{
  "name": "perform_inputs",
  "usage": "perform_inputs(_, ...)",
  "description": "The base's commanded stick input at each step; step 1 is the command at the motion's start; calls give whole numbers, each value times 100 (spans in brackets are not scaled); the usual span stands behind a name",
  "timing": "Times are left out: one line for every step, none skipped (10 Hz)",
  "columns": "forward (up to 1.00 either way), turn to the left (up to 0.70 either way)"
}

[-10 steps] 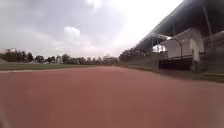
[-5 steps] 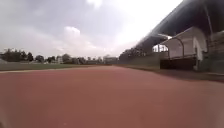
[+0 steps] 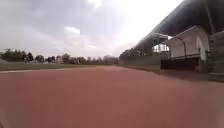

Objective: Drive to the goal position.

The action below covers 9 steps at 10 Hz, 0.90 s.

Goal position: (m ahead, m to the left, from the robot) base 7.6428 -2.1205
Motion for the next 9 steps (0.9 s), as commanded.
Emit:
perform_inputs(45,0)
perform_inputs(45,0)
perform_inputs(45,0)
perform_inputs(45,0)
perform_inputs(45,0)
perform_inputs(45,0)
perform_inputs(45,0)
perform_inputs(45,0)
perform_inputs(45,0)
